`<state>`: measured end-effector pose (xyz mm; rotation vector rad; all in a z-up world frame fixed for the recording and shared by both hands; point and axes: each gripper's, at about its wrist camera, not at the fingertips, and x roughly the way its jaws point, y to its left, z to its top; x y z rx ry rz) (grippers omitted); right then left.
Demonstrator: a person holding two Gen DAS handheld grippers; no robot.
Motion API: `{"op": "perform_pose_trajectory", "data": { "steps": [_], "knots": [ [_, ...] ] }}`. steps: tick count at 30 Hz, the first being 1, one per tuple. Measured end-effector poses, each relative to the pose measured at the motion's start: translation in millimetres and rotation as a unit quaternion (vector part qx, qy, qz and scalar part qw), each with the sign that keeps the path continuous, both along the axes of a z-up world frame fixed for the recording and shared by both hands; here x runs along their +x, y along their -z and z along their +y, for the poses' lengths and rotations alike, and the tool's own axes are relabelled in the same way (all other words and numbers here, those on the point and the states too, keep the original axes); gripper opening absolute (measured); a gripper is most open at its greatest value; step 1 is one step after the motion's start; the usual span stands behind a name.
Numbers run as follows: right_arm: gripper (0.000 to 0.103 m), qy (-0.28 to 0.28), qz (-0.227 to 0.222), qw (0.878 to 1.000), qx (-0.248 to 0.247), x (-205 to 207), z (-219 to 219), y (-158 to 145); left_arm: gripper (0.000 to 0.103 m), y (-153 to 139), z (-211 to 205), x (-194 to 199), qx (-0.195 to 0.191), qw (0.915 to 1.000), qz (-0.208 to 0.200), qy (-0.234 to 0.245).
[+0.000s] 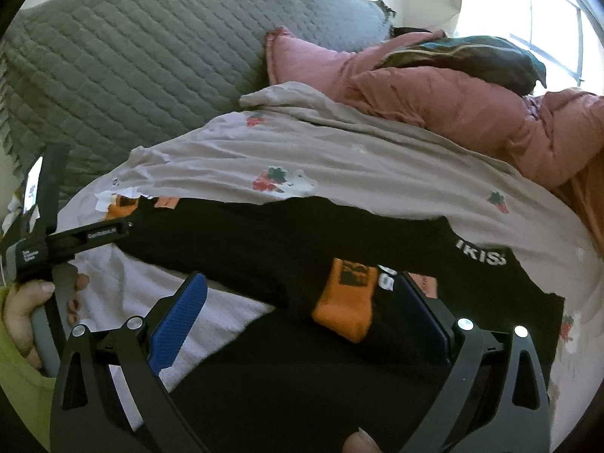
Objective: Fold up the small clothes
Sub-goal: 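Move the left tool to the other orange sleeve cuff and grasp it, then lift the second sleeve with the left tool and carry it over the shirt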
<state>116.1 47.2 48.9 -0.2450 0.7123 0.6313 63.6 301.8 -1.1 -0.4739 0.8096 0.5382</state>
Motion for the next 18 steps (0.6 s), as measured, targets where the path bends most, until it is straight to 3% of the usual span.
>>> {"op": "perform_pose_trajectory", "data": {
  "steps": [7, 12, 14, 16, 18],
  "knots": [
    [0.098, -0.027, 0.001, 0.999, -0.018, -2, 24, 12, 0.093, 14, 17, -4, -0.038, 0.9988, 0.005, -0.03],
    [0.098, -0.006, 0.016, 0.999, -0.033, 9, 28, 32, 0.093, 21, 31, -5, -0.074, 0.9955, -0.022, -0.055],
    [0.098, 0.005, 0.028, 0.999, -0.029, 13, 25, 41, 0.083, 23, 37, -3, -0.083, 0.994, -0.033, -0.064],
    [0.098, 0.014, 0.034, 0.999, -0.026, 17, 22, 47, 0.061, 25, 41, 2, -0.088, 0.9932, -0.039, -0.065],
    [0.098, 0.025, 0.041, 0.999, -0.018, 20, 17, 53, 0.046, 28, 45, 8, -0.088, 0.9934, -0.035, -0.066]
  ]
}}
